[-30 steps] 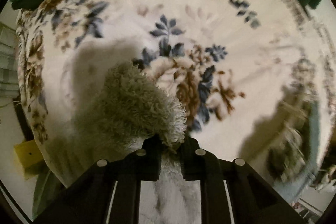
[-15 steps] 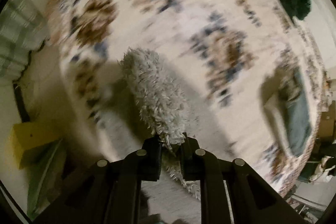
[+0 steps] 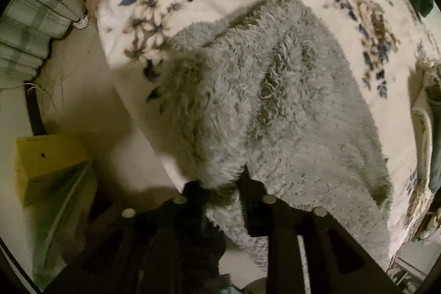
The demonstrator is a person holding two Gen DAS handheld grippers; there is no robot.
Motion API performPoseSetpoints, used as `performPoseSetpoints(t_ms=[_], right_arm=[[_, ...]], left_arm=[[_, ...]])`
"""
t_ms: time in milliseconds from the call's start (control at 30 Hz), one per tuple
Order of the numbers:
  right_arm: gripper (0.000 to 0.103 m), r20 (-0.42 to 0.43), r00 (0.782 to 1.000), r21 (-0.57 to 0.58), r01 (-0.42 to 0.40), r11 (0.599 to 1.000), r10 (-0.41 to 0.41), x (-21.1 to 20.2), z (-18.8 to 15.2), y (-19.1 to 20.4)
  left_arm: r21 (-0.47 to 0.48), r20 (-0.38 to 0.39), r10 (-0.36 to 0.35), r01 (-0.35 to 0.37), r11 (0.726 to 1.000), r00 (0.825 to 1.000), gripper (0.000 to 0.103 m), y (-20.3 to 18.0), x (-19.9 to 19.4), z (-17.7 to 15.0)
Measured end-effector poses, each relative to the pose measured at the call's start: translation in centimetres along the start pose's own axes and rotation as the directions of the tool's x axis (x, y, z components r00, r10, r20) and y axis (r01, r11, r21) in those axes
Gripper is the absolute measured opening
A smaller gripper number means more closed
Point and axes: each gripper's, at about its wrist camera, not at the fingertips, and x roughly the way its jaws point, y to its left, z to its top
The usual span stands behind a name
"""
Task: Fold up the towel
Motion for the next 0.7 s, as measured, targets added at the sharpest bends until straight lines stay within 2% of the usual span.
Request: performPoseSetpoints(t_ms=[33,167,267,367,433,467,700], right_arm=[[0.053,0.018,1.000,0.015,-0.016,1.000,0.015,-0.2,0.3,-0.2],[0.055,0.070,0.996,0.083,-0.060,0.995,0.054,0.4,2.7,-1.4],[0.055,0.104,0.994,0.114,-0.053,0.992,0.041,2.1,4.9,-1.6],[0.053,0.123,0.992,0.196,-0.042,0.980,0.018,4.2,6.5,-2.8],[0.012,0.154,0.987,0.230,-0.078,0.970,0.043,4.7,6.9,-3.4],[0.005,0.163,0.986,0.236,-0.074,0.969,0.036,4.6,7.0,-3.5],[0.004,0.225,0.974,0.171,-0.063,0.983,0.023,-1.0,4.7,-4.4]], left_arm=[[-0.009,0.005,-0.031,0.031,0.999,1.000,0.023,0.2,-0.2,-0.2],[-0.043,0.008,-0.061,0.061,0.997,0.998,0.029,0.7,0.5,-0.6],[-0.068,-0.010,-0.069,0.068,0.995,0.998,0.030,0.9,1.9,-0.6],[-0.083,-0.013,-0.061,0.059,0.995,0.998,0.030,0.8,2.7,-0.6],[-0.093,-0.009,-0.052,0.051,0.994,0.999,0.030,1.0,3.0,-0.6],[-0.095,-0.007,-0.053,0.052,0.994,0.999,0.030,1.6,3.0,-0.3],[-0.090,0.009,-0.047,0.047,0.995,0.999,0.030,2.2,2.6,0.3]])
